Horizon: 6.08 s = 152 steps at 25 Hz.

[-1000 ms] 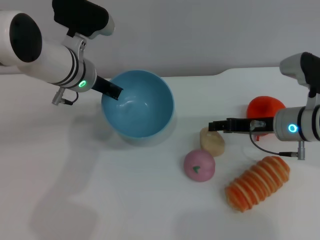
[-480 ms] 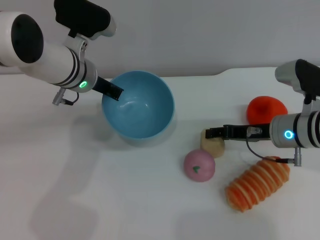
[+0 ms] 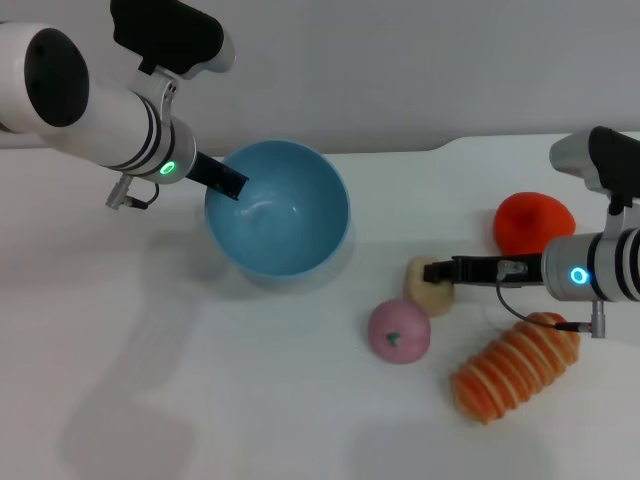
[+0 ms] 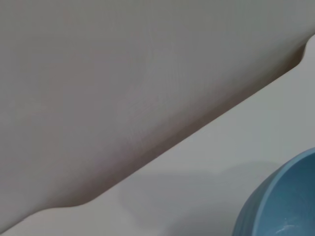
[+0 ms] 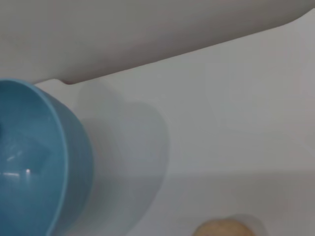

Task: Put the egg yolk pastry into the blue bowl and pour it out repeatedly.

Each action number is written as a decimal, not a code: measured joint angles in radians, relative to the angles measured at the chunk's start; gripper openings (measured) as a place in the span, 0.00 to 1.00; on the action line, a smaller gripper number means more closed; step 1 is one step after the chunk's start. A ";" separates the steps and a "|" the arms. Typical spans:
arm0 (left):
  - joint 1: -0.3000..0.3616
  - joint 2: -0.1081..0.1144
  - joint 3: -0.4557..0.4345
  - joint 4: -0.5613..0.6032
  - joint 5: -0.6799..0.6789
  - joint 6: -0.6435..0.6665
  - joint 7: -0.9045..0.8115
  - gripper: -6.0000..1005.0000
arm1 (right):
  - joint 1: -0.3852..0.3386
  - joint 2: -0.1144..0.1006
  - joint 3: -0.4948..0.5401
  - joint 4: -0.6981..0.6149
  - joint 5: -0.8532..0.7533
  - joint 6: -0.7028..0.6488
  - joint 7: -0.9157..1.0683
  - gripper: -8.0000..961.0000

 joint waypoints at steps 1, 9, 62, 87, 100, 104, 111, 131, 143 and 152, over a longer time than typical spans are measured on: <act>0.000 0.000 0.000 0.001 0.000 0.003 0.000 0.01 | 0.000 0.000 0.000 0.000 -0.003 0.001 -0.002 0.43; 0.000 0.000 0.000 0.004 0.000 0.010 -0.006 0.01 | -0.003 0.005 0.002 -0.014 -0.007 0.013 -0.054 0.22; -0.014 -0.006 0.056 -0.007 -0.032 -0.059 -0.010 0.01 | 0.125 0.020 -0.031 -0.225 0.135 -0.210 -0.195 0.21; 0.000 -0.004 0.056 -0.006 -0.030 -0.019 -0.001 0.01 | -0.167 0.018 -0.039 -0.497 0.312 0.077 -0.635 0.51; -0.003 -0.007 0.106 -0.013 -0.033 0.051 -0.007 0.01 | -0.337 0.021 -0.018 -0.341 1.143 0.070 -1.464 0.66; -0.002 -0.008 0.116 -0.021 -0.034 0.072 -0.007 0.01 | -0.369 0.019 0.004 -0.254 1.354 0.057 -1.689 0.66; -0.001 -0.008 0.144 -0.030 -0.034 0.109 -0.005 0.01 | -0.411 0.017 0.106 -0.049 1.633 -0.192 -1.898 0.66; 0.044 -0.010 0.406 -0.314 -0.022 0.491 0.000 0.01 | -0.414 0.017 0.182 0.134 1.653 -0.235 -1.911 0.66; 0.054 -0.017 0.619 -0.288 -0.022 0.948 0.051 0.01 | -0.406 0.018 0.183 0.151 1.654 -0.237 -1.912 0.66; 0.043 -0.018 0.711 -0.253 -0.032 1.149 0.085 0.01 | -0.401 0.018 0.183 0.152 1.654 -0.237 -1.913 0.66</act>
